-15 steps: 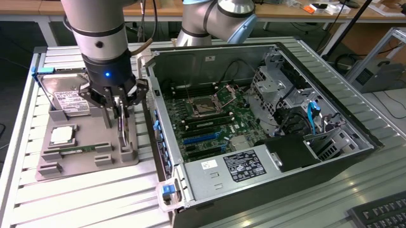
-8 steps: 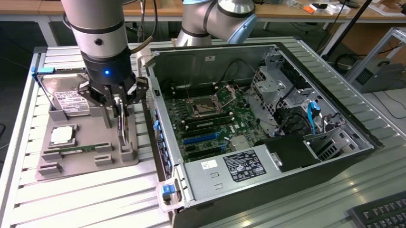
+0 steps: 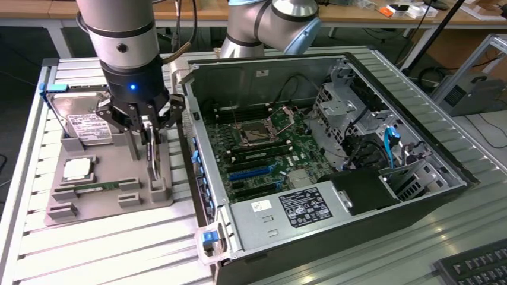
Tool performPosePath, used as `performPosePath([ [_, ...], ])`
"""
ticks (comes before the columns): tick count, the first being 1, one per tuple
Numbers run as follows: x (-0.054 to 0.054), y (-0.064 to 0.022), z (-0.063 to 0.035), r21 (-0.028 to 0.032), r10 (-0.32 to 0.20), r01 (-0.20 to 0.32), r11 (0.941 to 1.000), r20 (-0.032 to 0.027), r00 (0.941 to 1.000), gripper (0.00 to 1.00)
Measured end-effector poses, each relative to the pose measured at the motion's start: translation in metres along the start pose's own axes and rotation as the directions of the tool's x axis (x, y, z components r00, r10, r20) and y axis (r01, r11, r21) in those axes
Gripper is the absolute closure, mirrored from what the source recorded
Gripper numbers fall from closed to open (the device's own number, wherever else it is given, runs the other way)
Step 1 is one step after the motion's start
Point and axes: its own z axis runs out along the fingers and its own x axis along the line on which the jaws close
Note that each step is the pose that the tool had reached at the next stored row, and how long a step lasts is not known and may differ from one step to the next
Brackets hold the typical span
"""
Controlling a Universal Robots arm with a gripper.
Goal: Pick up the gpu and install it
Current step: 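Pick up the gpu and move the gpu toward the slot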
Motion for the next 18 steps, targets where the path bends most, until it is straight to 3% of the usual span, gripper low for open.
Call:
performPosePath([
  [18,0.000,0.0003,-0.0134,0.0000,0.000,0.000,1.0000,0.0000,1.0000,0.73],
])
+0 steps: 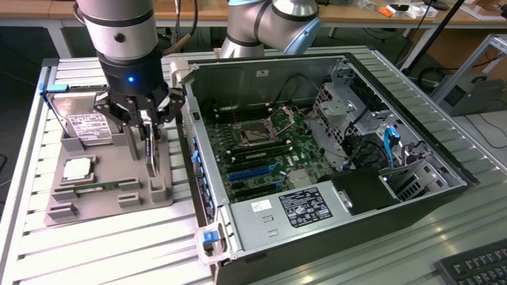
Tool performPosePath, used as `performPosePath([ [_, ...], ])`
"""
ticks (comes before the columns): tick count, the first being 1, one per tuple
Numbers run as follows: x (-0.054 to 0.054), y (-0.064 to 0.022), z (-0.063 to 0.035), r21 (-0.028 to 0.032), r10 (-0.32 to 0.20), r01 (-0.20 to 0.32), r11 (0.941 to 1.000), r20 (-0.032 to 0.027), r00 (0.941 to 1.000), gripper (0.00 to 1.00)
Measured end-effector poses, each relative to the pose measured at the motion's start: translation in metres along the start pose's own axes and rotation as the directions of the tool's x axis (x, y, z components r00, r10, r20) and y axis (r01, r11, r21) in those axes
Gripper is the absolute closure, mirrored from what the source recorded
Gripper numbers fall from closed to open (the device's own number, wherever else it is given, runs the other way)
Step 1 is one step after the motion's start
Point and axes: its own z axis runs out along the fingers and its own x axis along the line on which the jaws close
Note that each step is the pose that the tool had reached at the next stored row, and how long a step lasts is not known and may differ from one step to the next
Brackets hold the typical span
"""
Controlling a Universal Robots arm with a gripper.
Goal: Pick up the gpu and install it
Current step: 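Pick up the gpu and move the gpu toward the slot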
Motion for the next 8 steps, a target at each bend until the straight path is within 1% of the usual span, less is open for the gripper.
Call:
performPosePath([
  [8,-0.0002,0.0002,-0.0060,0.0000,0.000,0.000,1.0000,0.0000,1.0000,0.73],
])
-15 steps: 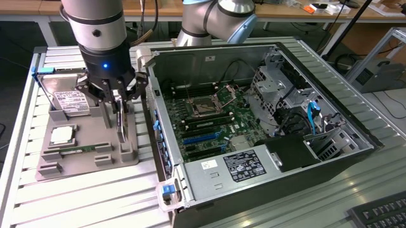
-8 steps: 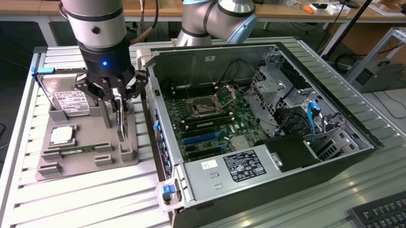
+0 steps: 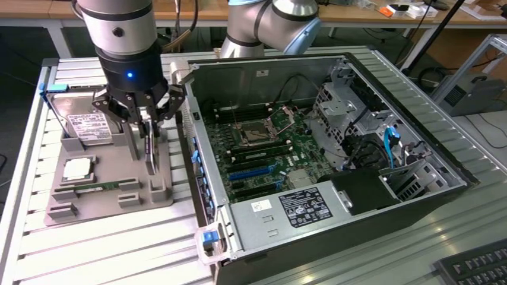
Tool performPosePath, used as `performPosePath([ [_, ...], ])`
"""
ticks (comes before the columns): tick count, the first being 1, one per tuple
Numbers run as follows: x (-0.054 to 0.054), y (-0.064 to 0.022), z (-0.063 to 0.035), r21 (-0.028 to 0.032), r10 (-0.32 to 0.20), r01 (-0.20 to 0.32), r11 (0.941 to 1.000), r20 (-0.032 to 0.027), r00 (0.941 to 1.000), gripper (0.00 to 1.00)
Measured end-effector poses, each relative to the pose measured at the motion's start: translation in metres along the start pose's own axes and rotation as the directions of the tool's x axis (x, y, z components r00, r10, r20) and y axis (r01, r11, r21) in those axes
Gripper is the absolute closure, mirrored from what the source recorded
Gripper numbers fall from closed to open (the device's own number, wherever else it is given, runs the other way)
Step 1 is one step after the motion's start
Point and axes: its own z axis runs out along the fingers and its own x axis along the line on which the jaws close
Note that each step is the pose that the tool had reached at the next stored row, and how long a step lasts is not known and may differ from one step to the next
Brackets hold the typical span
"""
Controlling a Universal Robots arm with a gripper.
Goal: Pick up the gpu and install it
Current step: 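Pick up the gpu and move the gpu toward the slot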
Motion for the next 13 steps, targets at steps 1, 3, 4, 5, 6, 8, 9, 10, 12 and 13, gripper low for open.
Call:
performPosePath([
  [1,0.0000,0.0000,-0.0006,0.0000,0.000,0.000,1.0000,0.0000,1.0000,0.73],
  [3,0.0000,0.0001,-0.0017,0.0000,0.000,0.000,1.0000,0.0000,1.0000,0.73],
  [4,-0.0001,0.0001,-0.0029,0.0000,0.000,0.000,1.0000,0.0000,1.0000,0.73],
  [5,-0.0001,0.0001,-0.0041,0.0000,0.000,0.000,1.0000,0.0000,1.0000,0.73],
  [6,-0.0001,0.0001,-0.0049,-0.0001,0.000,0.000,1.0000,0.0001,1.0000,0.73],
  [8,-0.0002,0.0002,-0.0064,-0.0001,0.000,0.000,1.0000,0.0001,1.0000,0.73],
  [9,-0.0002,0.0002,-0.0074,0.0000,0.000,0.000,1.0000,0.0000,1.0000,0.73],
  [10,-0.0002,0.0002,-0.0080,-0.0001,0.000,0.000,1.0000,0.0000,1.0000,0.73],
  [12,-0.0002,0.0002,-0.0094,0.0000,0.000,0.000,1.0000,0.0001,1.0000,0.73],
  [13,-0.0003,0.0003,-0.0101,-0.0001,0.000,0.000,1.0000,0.0001,1.0000,0.73],
])
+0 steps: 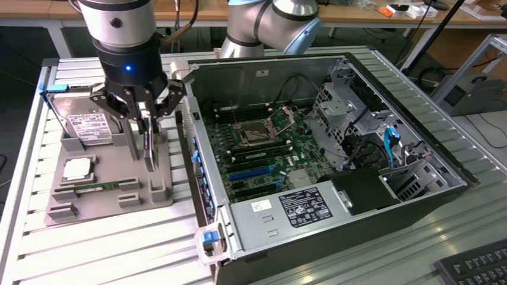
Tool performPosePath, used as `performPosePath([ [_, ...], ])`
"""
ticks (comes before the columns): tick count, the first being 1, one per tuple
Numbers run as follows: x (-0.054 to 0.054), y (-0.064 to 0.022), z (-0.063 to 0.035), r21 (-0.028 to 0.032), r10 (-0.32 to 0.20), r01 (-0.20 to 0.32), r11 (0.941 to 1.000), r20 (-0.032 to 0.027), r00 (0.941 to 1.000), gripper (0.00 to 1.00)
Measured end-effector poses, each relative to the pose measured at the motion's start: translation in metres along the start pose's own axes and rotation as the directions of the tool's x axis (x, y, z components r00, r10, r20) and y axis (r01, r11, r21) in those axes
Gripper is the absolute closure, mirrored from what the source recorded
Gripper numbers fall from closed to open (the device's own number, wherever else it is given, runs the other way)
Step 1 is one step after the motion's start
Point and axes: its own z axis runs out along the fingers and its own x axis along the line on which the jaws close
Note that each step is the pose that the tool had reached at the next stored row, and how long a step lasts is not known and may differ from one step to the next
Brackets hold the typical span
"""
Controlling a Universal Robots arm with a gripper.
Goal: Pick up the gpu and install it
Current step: 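Pick up the gpu and move the gpu toward the slot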
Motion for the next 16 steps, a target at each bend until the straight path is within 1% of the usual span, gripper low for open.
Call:
performPosePath([
  [9,0.000,0.0001,-0.0062,0.0000,0.000,0.000,1.0000,-0.0001,1.0000,0.73],
  [14,0.000,0.0003,-0.0109,0.0001,0.000,0.000,1.0000,-0.0001,1.0000,0.73],
  [16,0.000,0.0004,-0.0143,0.0001,0.000,0.000,1.0000,-0.0001,1.0000,0.73],
])
